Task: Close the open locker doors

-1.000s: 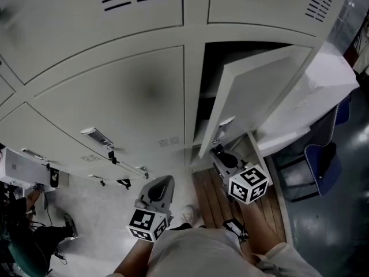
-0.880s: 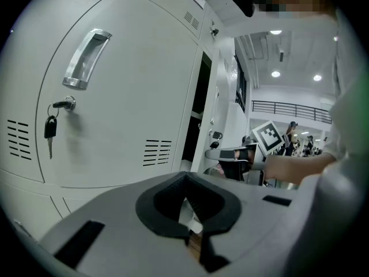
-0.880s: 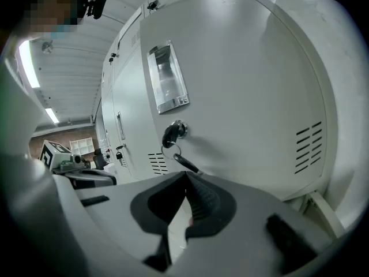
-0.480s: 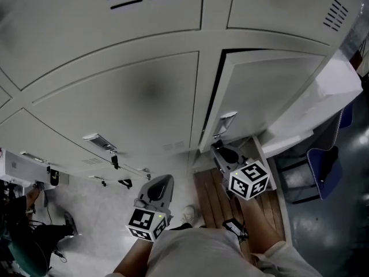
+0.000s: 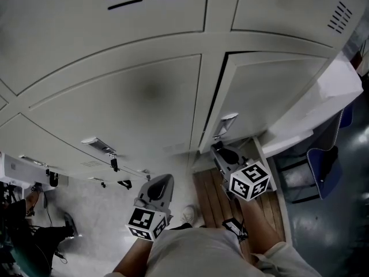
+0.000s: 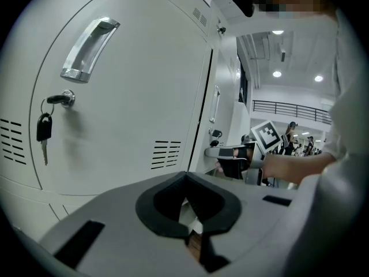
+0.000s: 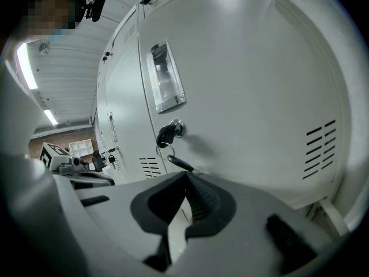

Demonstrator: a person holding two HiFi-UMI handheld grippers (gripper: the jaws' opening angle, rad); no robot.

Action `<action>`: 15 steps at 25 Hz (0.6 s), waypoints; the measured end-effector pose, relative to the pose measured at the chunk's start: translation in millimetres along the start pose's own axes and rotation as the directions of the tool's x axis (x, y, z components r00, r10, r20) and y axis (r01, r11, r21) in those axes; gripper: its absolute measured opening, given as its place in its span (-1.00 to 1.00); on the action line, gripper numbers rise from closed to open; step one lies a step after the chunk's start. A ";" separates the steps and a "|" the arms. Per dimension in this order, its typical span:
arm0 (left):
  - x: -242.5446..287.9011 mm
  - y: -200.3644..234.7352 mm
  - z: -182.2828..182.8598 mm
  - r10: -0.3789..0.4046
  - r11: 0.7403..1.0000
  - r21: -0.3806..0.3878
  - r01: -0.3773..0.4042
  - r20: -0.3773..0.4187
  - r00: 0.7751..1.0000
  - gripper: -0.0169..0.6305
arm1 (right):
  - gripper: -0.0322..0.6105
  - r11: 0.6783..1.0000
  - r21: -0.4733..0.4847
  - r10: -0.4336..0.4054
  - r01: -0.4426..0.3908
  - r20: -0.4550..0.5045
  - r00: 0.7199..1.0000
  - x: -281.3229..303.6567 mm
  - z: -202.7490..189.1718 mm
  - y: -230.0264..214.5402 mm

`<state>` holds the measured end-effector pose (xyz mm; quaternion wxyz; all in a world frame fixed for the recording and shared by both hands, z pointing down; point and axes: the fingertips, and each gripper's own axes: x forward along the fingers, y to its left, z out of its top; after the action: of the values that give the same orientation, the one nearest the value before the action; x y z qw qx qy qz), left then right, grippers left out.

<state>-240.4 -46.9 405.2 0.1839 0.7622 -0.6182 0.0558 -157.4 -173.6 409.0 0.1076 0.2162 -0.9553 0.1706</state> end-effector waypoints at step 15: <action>-1.3 0.9 1.1 -0.007 1.000 0.007 0.007 -0.003 1.000 -0.91 | -0.81 1.000 0.011 -0.012 0.012 -0.002 1.000 0.5 0.5 -1.0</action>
<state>-241.7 -46.2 404.0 0.1823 0.7650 -0.6150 0.0583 -157.4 -174.8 409.0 0.1086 0.2224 -0.9529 0.1755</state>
